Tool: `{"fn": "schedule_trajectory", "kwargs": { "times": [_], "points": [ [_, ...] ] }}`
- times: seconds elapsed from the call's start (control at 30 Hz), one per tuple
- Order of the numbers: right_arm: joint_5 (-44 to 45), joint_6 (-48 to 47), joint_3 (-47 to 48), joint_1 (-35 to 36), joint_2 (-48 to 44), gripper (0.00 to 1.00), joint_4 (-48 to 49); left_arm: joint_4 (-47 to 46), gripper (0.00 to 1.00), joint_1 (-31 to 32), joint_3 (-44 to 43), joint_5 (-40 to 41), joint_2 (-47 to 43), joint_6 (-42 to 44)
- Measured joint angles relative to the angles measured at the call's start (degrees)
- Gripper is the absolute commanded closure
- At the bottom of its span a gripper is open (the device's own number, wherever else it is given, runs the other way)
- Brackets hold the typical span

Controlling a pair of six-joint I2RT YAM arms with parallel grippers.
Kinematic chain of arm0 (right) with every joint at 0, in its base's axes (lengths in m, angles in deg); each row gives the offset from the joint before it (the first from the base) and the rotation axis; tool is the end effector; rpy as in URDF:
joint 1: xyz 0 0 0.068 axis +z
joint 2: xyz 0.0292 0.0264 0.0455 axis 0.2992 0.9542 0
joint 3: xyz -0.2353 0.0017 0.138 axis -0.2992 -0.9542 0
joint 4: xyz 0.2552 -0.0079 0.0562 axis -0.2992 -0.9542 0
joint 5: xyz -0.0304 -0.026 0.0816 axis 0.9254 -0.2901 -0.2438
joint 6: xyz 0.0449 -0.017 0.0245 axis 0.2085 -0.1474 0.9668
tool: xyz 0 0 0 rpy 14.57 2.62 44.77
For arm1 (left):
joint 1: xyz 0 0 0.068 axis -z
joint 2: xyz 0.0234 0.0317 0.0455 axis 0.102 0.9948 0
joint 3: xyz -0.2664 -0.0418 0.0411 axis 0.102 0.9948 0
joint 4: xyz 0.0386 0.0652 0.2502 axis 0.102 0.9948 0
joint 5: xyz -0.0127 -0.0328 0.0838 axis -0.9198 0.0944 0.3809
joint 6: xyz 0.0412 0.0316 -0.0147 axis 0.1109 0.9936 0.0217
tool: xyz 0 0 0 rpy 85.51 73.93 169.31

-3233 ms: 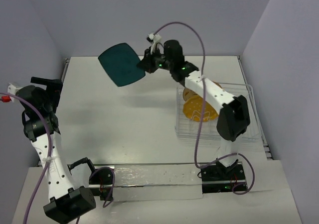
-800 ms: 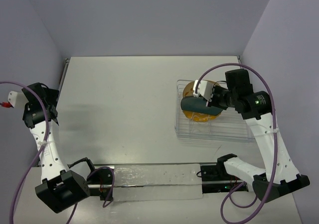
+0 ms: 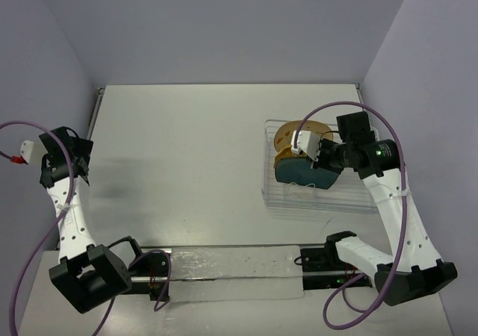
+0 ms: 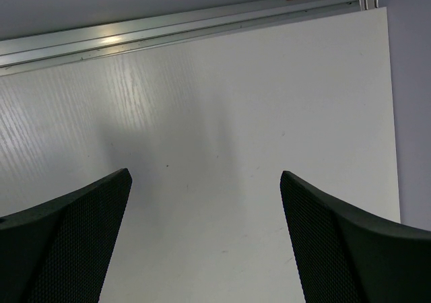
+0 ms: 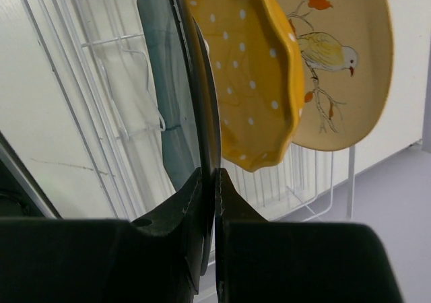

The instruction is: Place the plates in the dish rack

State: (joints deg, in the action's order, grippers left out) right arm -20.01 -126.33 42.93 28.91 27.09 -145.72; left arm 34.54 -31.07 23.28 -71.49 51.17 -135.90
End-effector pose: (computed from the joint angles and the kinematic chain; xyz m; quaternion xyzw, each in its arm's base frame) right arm 0.1620 0.0427 0.3725 -0.6095 0.7199 -0.0201 0.3315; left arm 0.1938 0.1030 0.3075 -0.6119 0.6644 0.0369 0.4276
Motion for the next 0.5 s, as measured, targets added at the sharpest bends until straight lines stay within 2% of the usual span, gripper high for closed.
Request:
{"fn": "schedule_trajectory", "kwargs": {
  "times": [0.5],
  "points": [
    [-8.08,-7.97,-7.61,-5.26,2.41,0.98,2.66,-0.08,0.01,0.0,0.25,-0.44,-0.68,0.48]
  ]
}}
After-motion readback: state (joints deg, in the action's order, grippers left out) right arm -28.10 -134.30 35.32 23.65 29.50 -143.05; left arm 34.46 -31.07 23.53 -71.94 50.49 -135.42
